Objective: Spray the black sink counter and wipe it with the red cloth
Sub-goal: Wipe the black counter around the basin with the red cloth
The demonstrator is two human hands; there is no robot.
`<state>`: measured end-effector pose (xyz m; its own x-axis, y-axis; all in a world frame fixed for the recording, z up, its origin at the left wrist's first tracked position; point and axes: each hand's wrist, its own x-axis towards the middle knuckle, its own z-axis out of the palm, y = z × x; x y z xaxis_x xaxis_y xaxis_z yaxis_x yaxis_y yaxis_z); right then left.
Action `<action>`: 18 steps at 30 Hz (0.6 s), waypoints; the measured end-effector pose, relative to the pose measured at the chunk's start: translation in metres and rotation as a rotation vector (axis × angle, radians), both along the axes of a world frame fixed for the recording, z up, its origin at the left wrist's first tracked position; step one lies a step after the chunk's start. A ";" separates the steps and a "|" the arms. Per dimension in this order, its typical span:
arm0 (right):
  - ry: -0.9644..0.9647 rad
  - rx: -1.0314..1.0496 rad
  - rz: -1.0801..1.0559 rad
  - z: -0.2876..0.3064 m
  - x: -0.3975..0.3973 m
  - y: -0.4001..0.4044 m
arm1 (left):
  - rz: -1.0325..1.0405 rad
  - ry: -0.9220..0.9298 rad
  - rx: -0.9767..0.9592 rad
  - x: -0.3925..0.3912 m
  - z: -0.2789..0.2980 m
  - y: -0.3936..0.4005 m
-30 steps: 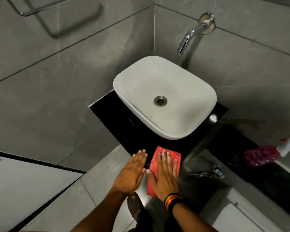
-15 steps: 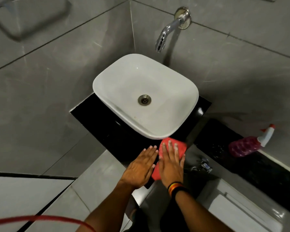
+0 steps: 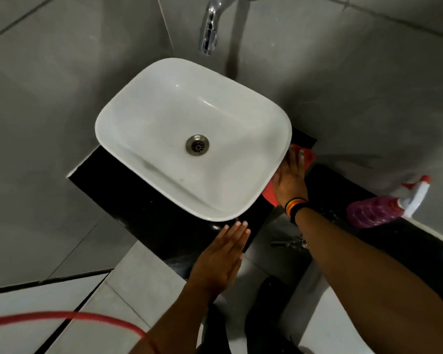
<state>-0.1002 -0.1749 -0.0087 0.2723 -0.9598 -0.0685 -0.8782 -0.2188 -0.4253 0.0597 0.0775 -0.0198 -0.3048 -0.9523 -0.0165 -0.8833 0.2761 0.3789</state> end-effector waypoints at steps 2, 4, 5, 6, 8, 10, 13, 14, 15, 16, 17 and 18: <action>-0.050 -0.014 -0.063 0.001 0.003 -0.013 | 0.018 -0.001 0.016 0.000 -0.003 0.001; -0.046 -0.017 -0.101 -0.002 0.003 -0.029 | 0.025 0.006 0.039 0.000 -0.002 0.002; -0.015 -0.016 -0.104 -0.003 0.003 -0.035 | 0.031 0.003 0.038 0.001 -0.001 0.002; 0.005 -0.015 -0.102 -0.004 0.003 -0.042 | 0.039 0.003 0.037 0.001 0.000 0.002; -0.035 -0.006 -0.137 0.000 0.003 -0.047 | 0.055 0.022 0.034 0.001 0.006 0.002; -0.102 -0.028 -0.165 0.009 0.002 -0.043 | 0.060 0.027 0.021 -0.002 0.010 0.000; -0.162 -0.021 -0.160 0.019 -0.004 -0.028 | 0.063 0.010 0.008 -0.003 0.014 0.000; -0.147 -0.032 -0.169 0.020 -0.010 -0.022 | 0.060 -0.001 0.006 -0.003 0.014 -0.001; -0.128 -0.051 -0.197 0.020 -0.019 -0.015 | 0.057 -0.015 0.007 -0.003 0.014 -0.002; -0.113 -0.096 -0.237 0.019 -0.031 -0.007 | 0.057 -0.025 0.015 -0.003 0.015 -0.003; -0.099 -0.148 -0.277 0.015 -0.043 0.001 | 0.059 -0.028 0.019 -0.003 0.015 -0.004; -0.069 -0.179 -0.303 0.011 -0.056 0.007 | 0.061 -0.029 0.028 -0.003 0.015 -0.004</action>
